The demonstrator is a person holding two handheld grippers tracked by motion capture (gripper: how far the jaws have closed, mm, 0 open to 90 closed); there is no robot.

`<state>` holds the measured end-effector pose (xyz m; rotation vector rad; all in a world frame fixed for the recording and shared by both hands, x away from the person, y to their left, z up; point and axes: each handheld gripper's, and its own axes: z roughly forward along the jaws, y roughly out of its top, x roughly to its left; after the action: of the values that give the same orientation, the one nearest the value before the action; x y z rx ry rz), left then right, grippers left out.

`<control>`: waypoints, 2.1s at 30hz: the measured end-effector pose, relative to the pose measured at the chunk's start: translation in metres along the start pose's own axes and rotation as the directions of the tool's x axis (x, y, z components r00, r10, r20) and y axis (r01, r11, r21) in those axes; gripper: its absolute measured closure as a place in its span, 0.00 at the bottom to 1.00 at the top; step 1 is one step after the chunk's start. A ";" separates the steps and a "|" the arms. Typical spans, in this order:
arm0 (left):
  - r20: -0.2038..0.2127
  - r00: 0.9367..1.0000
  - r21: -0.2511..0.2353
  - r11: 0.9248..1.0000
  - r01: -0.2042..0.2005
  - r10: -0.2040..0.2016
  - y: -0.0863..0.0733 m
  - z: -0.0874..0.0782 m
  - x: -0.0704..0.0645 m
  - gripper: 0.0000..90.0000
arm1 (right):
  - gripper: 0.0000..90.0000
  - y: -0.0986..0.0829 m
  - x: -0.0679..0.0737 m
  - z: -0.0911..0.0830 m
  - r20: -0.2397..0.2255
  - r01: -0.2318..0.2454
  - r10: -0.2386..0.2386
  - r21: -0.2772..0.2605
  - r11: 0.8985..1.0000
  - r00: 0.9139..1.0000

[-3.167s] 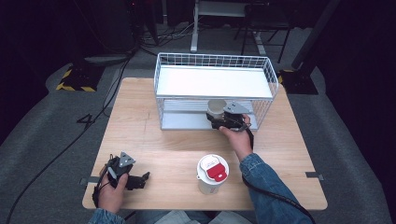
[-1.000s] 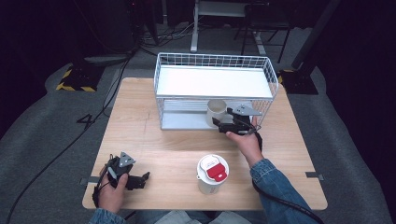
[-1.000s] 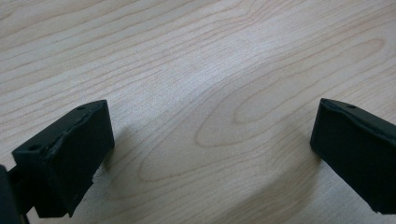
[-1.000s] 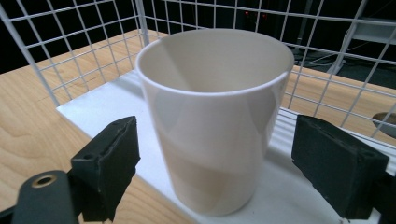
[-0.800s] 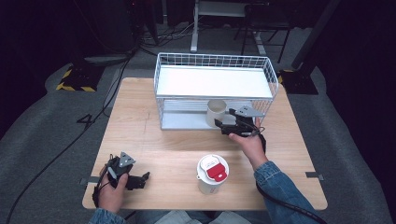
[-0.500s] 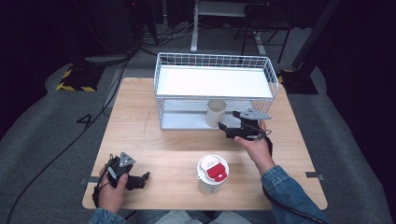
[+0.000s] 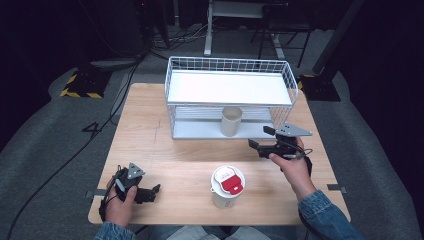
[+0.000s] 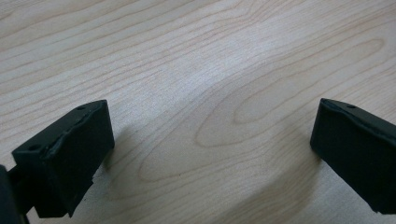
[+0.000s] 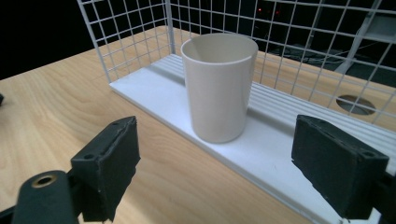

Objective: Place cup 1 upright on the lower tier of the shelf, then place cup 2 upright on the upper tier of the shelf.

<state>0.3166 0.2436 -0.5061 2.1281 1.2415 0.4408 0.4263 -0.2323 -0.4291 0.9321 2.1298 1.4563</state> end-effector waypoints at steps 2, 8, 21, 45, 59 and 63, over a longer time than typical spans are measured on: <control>0.000 1.000 0.000 1.000 0.000 0.000 0.000 0.000 0.000 0.00 | 0.17 -0.002 -0.001 -0.011 -0.017 -0.004 0.004 0.006 1.000 1.000; -0.001 1.000 -0.001 1.000 -0.004 0.004 0.000 0.000 0.000 0.00 | 0.17 -0.005 0.001 -0.030 -0.048 0.010 -0.009 0.013 1.000 0.999; 0.000 1.000 0.000 1.000 0.001 -0.001 0.000 0.000 0.000 0.00 | 0.18 -0.021 0.003 -0.060 -0.071 -0.011 0.014 0.052 0.999 0.997; 0.003 1.000 -0.001 1.000 -0.001 0.001 0.004 0.004 -0.002 0.00 | 0.22 -0.038 0.043 -0.096 -0.138 0.046 -0.035 0.080 0.996 0.990; 0.004 1.000 -0.001 1.000 -0.009 0.009 0.005 0.004 -0.002 0.00 | 0.18 -0.042 0.075 -0.089 -0.223 0.072 -0.051 0.087 0.994 0.974; 0.003 1.000 0.001 1.000 -0.009 0.009 0.005 0.004 -0.002 0.00 | 0.18 -0.043 0.089 -0.082 -0.269 0.083 -0.056 0.090 0.992 0.961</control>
<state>0.3216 0.2387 -0.5059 2.1352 1.2311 0.4403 0.2980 -0.2338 -0.4336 0.7192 2.4220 1.5245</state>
